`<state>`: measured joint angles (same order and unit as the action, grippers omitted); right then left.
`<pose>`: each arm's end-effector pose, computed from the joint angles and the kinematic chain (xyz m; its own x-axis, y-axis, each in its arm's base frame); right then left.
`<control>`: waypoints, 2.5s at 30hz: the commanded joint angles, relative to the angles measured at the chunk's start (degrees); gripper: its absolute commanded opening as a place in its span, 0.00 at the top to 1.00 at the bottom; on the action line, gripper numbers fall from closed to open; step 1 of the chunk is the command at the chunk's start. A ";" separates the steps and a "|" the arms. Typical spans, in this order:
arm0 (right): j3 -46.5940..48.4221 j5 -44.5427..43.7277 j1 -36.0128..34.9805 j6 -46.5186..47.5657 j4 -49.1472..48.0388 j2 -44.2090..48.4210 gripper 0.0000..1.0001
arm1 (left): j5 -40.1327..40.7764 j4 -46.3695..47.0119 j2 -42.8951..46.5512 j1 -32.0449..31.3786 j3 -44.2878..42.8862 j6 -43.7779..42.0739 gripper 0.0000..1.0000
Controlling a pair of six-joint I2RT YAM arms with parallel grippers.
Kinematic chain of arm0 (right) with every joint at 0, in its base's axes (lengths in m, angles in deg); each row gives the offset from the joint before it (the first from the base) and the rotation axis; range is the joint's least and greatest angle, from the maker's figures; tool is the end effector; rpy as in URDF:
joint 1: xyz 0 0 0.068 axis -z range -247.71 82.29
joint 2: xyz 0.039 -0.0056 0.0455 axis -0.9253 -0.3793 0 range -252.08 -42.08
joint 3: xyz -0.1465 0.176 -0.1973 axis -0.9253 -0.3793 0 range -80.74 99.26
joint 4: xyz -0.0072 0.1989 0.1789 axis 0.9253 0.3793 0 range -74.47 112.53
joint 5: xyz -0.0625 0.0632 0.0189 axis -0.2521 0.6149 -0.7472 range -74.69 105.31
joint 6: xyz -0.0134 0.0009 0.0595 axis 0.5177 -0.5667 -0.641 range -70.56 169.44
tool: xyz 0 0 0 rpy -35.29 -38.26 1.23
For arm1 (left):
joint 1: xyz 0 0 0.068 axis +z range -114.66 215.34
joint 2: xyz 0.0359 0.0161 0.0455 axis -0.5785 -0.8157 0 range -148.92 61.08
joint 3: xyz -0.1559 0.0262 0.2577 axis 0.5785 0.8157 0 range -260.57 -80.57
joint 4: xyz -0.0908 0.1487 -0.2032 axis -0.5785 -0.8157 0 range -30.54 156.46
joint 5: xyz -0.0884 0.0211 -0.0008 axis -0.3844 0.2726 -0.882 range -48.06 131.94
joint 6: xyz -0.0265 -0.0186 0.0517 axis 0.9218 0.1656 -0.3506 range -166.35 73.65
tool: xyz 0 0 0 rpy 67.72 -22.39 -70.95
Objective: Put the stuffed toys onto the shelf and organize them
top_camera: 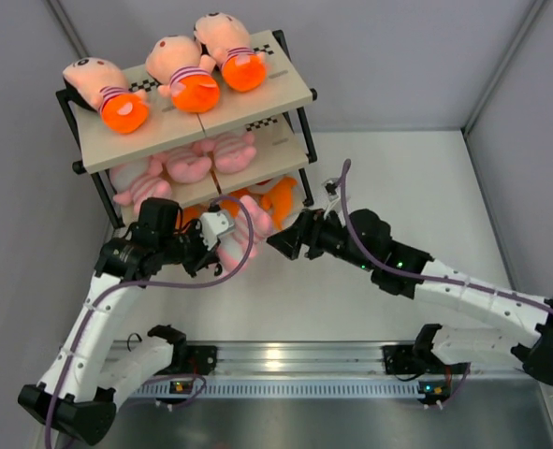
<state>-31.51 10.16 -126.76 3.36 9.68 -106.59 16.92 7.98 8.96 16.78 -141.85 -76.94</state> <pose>0.1421 0.2290 0.3511 -0.6409 0.3263 -0.6949 -0.5002 0.5091 0.7004 0.1391 -0.0672 0.3577 -0.3391 0.6003 -0.7243 0.8391 0.5411 0.0555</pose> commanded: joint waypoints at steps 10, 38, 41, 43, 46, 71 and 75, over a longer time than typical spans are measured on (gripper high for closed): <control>23.08 41.87 16.94 48.78 27.55 -5.96 0.11 | -10.14 -5.24 1.68 -0.42 4.24 -18.36 1.00; 11.07 36.83 11.06 36.33 7.42 -10.30 1.00 | -5.85 -5.86 3.78 -1.03 1.42 -13.54 0.48; 8.78 27.79 12.20 36.24 9.79 -3.18 1.00 | 3.63 -5.86 3.16 -1.12 -0.42 -6.43 0.27; 8.69 20.39 12.55 37.20 13.48 2.42 1.00 | 10.84 -5.86 3.42 -1.12 -1.21 -1.70 0.26; 8.16 1.76 12.73 38.61 14.55 9.74 1.00 | 17.62 -6.03 5.18 -1.12 -0.95 2.63 0.25; 2.01 -14.62 12.64 59.27 -43.53 1.32 1.00 | 18.07 -6.12 13.53 9.07 4.68 3.43 0.20; 1.48 -16.56 12.64 57.78 -48.11 -4.02 1.00 | 18.42 -6.12 13.10 9.08 4.76 3.25 0.20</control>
<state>-29.84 -3.17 -114.08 62.26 -26.60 -107.97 35.59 0.42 21.95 25.52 -137.43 -74.51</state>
